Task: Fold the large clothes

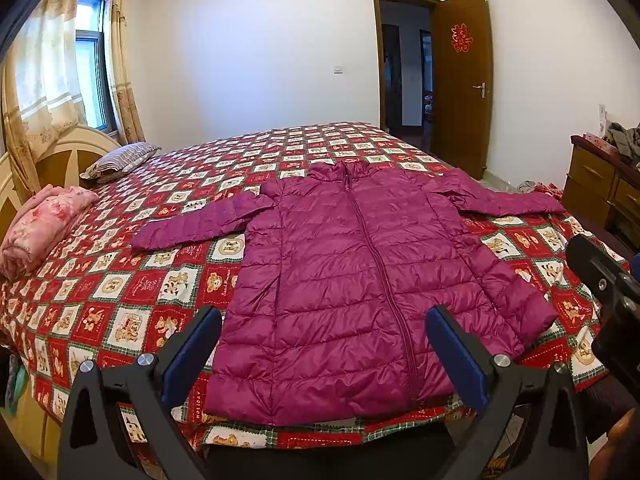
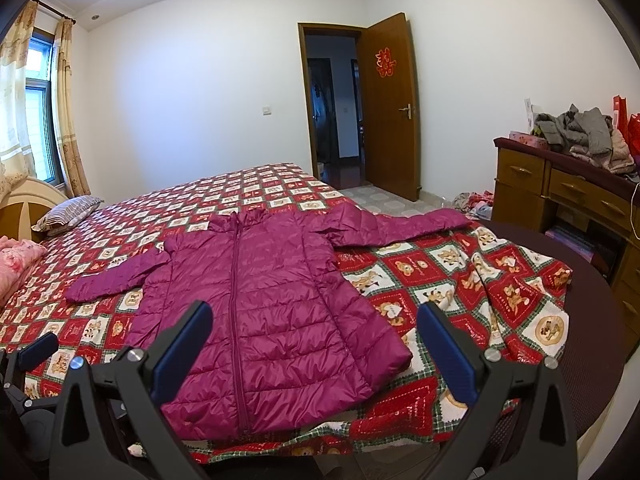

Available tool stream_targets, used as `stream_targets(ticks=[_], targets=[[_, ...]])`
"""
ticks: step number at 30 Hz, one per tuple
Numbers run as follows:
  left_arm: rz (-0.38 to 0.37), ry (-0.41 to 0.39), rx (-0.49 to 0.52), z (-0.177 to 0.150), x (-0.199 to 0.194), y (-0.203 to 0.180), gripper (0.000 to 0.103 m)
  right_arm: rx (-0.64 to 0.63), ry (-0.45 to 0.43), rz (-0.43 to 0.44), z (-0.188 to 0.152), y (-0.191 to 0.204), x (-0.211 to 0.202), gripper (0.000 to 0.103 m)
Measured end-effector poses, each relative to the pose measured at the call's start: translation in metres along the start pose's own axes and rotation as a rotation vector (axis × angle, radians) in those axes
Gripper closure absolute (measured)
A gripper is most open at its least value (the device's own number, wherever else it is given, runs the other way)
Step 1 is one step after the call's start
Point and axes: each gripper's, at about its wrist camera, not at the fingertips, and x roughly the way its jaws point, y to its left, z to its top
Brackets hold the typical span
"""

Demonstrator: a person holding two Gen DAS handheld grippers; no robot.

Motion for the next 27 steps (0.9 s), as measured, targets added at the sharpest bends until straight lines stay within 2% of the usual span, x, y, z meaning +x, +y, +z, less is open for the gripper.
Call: stream_targets(ticks=[27], targets=[[0.001,0.001,0.002,-0.0001,-0.0005,-0.0005,0.001,0.006,0.021,0.005,0.0004,0.0016,0.0009,0.0]])
